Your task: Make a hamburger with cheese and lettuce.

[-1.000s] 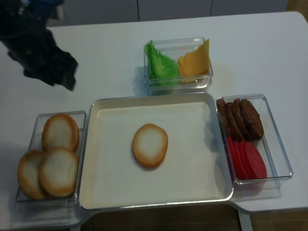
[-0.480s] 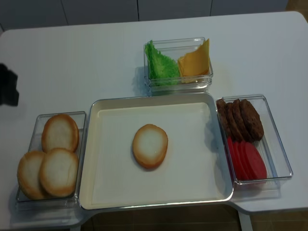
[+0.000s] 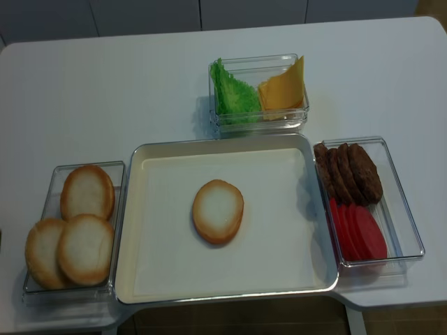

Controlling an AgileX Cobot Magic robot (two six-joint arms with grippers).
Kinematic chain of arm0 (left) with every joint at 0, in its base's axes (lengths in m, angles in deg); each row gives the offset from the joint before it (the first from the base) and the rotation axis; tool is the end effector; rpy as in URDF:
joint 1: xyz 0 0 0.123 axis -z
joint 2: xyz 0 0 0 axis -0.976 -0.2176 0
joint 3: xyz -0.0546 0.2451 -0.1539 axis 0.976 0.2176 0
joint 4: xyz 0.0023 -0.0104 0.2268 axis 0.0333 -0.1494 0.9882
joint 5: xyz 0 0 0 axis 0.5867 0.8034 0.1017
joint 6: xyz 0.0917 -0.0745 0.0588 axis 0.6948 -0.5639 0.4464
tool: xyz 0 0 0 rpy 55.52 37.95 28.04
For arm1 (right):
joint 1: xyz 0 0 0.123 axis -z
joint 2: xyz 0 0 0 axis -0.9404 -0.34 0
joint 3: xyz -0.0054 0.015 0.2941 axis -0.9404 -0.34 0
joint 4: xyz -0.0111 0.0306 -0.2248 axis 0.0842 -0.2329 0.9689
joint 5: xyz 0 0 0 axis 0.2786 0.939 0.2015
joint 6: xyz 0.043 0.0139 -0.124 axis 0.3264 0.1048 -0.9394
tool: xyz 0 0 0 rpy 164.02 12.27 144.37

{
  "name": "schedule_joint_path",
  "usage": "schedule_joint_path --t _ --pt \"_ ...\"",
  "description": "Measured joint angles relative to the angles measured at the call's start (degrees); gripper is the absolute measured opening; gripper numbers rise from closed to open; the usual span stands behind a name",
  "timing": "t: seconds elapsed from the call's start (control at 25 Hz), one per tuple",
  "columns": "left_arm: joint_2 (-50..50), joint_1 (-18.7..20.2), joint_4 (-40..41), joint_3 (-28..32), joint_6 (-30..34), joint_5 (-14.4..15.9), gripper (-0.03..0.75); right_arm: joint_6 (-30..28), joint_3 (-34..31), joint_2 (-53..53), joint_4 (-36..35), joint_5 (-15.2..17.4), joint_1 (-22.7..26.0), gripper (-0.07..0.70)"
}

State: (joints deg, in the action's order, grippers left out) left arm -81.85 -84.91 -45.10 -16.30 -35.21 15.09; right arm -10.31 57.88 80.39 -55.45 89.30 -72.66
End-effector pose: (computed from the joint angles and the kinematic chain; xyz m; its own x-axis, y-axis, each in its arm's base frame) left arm 0.0964 0.0049 0.3245 -0.8281 -0.0425 -0.5590 -0.0438 0.9990 -0.0111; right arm -0.0051 0.0019 0.2355 -0.5097 0.0787 -0.8567 -0.0062 0.9954 0.0951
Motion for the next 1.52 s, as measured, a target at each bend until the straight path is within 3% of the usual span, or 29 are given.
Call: schedule_joint_path --t 0.24,0.68,1.0,1.52 --pt "15.5 0.0 0.0 8.1 0.0 0.4 0.391 0.0 0.0 0.0 0.0 0.0 0.0 0.559" --pt "37.9 0.0 0.0 17.6 0.0 1.3 0.391 0.0 0.0 0.0 0.0 0.0 0.0 0.559" --pt "43.3 0.0 1.9 22.1 -0.2 1.5 0.375 0.0 0.0 0.0 0.0 0.0 0.0 0.559" --pt "43.9 0.0 4.6 22.5 -1.8 1.6 0.37 0.0 0.0 0.0 0.0 0.0 0.0 0.559"
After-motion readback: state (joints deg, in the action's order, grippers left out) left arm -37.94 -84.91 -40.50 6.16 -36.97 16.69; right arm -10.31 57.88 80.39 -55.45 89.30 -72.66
